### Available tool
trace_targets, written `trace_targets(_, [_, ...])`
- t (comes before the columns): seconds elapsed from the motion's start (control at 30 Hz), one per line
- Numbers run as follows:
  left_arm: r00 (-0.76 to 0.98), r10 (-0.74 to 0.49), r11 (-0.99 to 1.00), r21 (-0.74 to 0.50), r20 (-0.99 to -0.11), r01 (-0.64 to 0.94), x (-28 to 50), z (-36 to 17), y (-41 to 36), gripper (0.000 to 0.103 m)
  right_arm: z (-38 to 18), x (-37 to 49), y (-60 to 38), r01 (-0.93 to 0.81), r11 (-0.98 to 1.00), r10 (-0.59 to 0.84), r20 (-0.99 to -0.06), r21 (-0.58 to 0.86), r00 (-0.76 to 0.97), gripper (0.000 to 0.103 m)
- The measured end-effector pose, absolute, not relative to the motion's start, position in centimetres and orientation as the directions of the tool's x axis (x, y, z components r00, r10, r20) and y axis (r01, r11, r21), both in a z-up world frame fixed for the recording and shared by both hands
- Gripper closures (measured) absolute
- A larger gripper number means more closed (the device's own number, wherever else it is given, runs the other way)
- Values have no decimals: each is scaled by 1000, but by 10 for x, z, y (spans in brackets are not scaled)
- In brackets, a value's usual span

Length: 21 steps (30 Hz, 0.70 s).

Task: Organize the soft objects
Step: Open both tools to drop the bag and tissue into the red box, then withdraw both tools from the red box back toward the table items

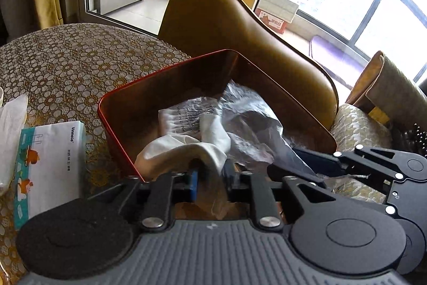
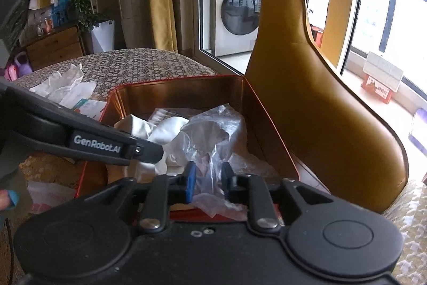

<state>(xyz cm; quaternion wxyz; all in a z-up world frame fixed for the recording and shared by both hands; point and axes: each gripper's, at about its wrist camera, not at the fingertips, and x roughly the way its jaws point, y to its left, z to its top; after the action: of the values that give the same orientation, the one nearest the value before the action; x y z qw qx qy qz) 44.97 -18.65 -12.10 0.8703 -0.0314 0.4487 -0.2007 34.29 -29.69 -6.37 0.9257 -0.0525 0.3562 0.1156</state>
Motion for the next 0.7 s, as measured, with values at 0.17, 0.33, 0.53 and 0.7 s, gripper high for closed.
trace_targets(0.17, [544,-390,912,-229,-743,341,442,-112,-187,35,-59,335,-297,-261,965,181,-659,-24,730,61])
trace_targets(0.33, [562,-397,907,-218,-725,360,429,-96,-186,35,-48,326,-300,-255,967,188,-645,-11,741,50])
trace_targets(0.53, [597,-394,908,-194,-699,373,403,-69,-176,35,-26,307,-299,-262,965,209,-617,5,759,41])
trace_targets(0.7, [608,-398,908,-198,-687,371,379,-49,-164,35,-10,285,-293,-258,966,222,-592,23,775,38])
